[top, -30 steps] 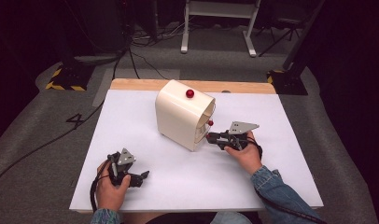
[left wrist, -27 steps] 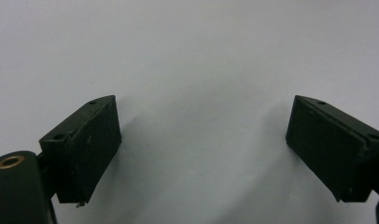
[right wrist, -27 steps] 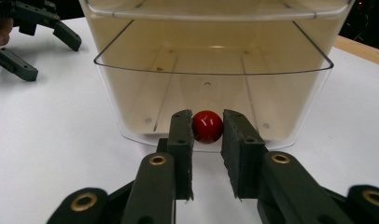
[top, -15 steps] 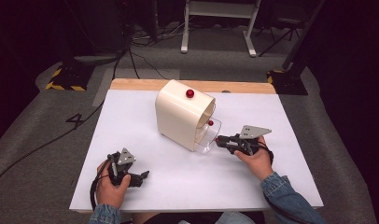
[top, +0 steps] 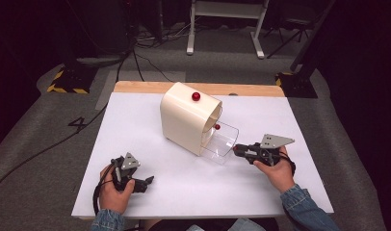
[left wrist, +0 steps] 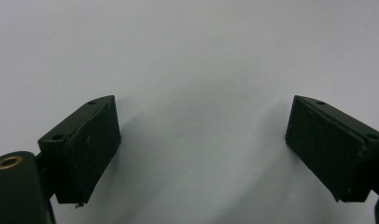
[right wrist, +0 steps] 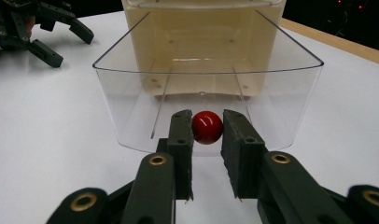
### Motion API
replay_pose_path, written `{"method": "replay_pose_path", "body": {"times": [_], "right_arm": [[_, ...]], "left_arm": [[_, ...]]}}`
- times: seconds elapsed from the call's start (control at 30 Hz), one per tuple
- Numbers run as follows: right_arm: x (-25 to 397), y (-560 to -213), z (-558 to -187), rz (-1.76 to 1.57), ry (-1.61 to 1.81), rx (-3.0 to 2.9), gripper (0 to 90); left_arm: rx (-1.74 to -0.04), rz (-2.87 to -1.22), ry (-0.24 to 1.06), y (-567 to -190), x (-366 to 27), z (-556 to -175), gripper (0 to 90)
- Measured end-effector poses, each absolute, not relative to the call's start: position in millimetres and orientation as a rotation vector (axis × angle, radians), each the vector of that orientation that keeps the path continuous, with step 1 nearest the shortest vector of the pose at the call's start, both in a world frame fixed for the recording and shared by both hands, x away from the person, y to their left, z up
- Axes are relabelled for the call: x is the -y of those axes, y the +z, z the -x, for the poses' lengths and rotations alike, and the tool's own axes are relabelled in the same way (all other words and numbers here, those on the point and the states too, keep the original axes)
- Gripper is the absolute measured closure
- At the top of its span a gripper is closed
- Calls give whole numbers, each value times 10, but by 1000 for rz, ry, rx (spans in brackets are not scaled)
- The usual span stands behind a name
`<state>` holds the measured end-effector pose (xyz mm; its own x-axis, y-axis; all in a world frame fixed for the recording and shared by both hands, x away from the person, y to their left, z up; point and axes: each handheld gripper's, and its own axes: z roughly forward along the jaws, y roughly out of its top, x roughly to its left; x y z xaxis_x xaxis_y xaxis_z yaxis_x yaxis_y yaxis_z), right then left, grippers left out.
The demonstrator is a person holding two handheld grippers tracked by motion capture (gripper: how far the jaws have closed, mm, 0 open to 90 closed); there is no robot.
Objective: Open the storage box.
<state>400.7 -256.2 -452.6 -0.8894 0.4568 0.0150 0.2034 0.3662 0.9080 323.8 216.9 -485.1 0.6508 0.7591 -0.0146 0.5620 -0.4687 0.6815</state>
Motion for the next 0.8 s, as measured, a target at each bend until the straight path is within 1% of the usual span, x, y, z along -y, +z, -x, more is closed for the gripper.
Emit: {"method": "replay_pose_path", "body": {"times": [0.57,0.63,0.8], "right_arm": [[2642,-4642,-3989,-616,1468,-2460,740],[2671,-4642,-3987,-627,1447,-2472,696],[2787,-4587,-3962,-658,1445,-2438,659]], "left_arm": [[-1021,-2201,383,-4851,-2169,-3238,104],[-1022,-2203,380,-4850,-2170,-3239,104],[-1022,-2203,380,-4850,-2171,-3239,104]]}}
